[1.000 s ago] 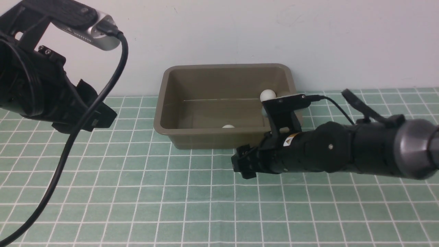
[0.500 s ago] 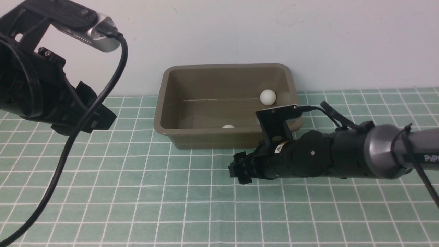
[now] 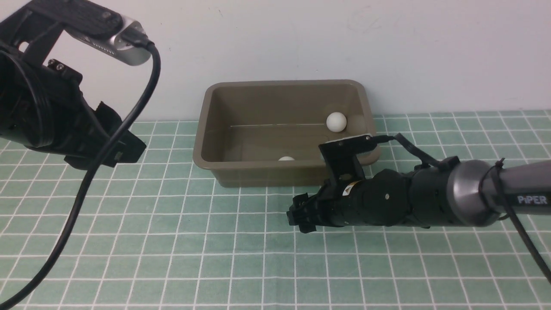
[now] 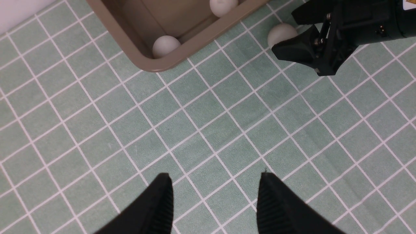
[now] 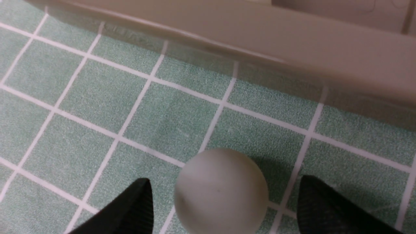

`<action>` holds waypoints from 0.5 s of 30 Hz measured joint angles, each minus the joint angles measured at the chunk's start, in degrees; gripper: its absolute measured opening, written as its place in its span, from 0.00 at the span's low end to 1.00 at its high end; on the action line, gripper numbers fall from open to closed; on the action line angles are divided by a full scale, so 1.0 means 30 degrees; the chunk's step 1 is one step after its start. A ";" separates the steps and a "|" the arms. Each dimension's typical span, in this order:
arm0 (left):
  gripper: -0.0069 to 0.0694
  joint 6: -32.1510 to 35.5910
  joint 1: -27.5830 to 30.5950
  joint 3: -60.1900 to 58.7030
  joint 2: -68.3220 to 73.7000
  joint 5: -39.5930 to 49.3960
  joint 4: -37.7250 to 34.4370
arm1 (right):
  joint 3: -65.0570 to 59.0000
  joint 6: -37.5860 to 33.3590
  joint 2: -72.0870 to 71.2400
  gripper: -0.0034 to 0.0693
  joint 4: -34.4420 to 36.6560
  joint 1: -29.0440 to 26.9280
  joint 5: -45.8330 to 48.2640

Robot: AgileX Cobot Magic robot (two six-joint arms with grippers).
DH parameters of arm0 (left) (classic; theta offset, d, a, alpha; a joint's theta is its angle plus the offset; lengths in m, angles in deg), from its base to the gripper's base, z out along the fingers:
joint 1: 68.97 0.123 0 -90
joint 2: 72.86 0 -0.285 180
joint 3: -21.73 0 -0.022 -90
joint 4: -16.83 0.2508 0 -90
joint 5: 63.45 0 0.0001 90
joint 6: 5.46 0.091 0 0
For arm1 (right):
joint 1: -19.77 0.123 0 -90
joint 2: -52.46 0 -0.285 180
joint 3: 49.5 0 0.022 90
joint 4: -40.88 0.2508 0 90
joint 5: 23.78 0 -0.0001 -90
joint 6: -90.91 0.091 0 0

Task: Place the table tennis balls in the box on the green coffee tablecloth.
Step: 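Reach for and grasp a ping pong ball on the table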

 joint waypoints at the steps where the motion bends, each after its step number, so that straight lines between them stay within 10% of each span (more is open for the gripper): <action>1: 0.52 0.0000 0.0000 0.0000 0.0000 0.0000 0.0000 | 0.0000 0.0000 0.0000 0.77 0.0000 0.0000 0.0000; 15: 0.52 0.0000 0.0000 0.0000 0.0000 0.0000 0.0000 | 0.0000 0.0000 0.0000 0.67 0.0000 0.0000 0.0089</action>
